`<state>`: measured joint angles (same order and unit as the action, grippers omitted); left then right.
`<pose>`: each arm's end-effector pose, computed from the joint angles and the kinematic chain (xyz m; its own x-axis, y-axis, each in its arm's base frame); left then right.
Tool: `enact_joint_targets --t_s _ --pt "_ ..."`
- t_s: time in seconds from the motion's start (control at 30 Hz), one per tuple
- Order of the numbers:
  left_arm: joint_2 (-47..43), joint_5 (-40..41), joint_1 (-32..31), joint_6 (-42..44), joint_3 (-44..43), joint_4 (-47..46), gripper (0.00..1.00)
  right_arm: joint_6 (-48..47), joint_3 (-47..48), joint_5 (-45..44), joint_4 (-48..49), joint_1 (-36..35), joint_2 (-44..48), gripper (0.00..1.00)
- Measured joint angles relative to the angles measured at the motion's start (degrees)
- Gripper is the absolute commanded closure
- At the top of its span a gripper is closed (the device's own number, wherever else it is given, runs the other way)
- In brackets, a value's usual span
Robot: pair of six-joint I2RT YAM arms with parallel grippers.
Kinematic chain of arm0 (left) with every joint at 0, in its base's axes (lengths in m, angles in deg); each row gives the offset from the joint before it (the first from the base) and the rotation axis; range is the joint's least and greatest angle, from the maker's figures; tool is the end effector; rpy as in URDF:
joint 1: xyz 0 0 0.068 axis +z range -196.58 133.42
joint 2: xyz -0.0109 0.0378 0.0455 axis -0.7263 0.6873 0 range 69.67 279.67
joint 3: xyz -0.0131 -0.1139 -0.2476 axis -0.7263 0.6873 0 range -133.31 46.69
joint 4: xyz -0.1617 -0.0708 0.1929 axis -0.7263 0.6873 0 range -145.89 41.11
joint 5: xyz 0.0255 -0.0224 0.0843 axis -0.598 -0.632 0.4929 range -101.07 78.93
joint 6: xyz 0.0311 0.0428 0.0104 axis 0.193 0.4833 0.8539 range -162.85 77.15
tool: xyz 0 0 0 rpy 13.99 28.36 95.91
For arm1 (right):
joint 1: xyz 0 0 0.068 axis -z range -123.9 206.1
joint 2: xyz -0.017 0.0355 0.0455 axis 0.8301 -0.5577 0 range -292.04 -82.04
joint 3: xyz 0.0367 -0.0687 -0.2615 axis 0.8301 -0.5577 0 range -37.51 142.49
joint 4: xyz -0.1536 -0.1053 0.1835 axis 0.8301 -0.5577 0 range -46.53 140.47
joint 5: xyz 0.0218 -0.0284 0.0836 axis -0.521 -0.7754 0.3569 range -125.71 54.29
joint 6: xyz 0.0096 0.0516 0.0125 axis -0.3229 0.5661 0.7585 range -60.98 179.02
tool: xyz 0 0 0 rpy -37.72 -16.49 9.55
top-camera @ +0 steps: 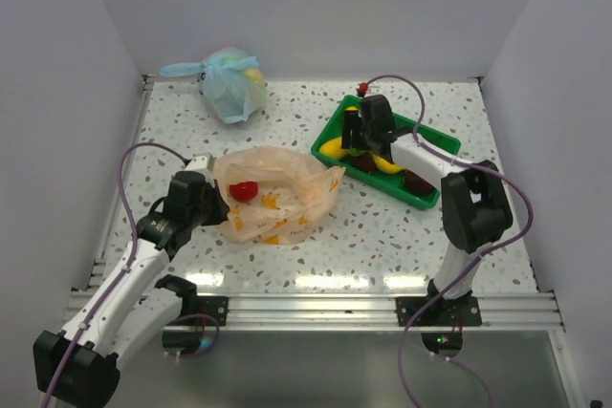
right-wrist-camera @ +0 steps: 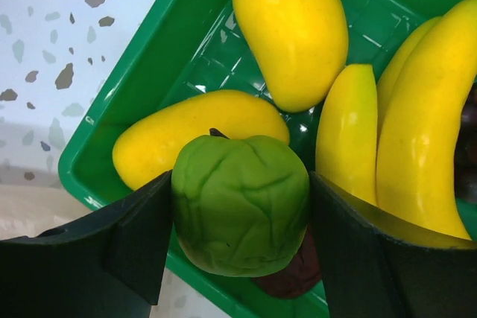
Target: Untie the knot of the plastic bag and take out the fruit
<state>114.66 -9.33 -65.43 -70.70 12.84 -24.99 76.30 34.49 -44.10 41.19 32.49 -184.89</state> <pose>0.1579 -0.0528 0.2383 -0.7013 -0.2540 -0.6661 -0.0294 0.9439 -0.3290 0.3716 0.1568 0.2264 -0.6511 0.0359 -0.7581 -0.1055 0.9849 0.1373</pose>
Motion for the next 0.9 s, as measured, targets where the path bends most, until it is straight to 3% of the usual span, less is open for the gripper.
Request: enact_joint_targets --t_s 0.1,0.2,0.4,0.57,0.9 --pt "0.0 0.0 0.0 0.0 0.0 0.0 0.97 0.0 1.4 -1.6 -0.4 0.2 -0.9 0.10" --pt "0.0 0.0 0.0 0.0 0.0 0.0 0.97 0.1 1.4 -3.2 -1.0 0.3 -0.9 0.01" --pt "0.0 0.0 -0.1 0.0 0.0 0.0 0.97 0.0 1.4 -4.1 -2.9 0.3 0.8 0.01" --pt "0.0 0.0 -0.1 0.0 0.0 0.0 0.98 0.1 1.4 -0.9 -3.8 -1.1 7.9 0.01" --pt "0.5 0.0 -0.3 0.0 0.0 0.0 0.98 5.8 -3.0 9.2 0.7 -18.6 18.4 0.02"
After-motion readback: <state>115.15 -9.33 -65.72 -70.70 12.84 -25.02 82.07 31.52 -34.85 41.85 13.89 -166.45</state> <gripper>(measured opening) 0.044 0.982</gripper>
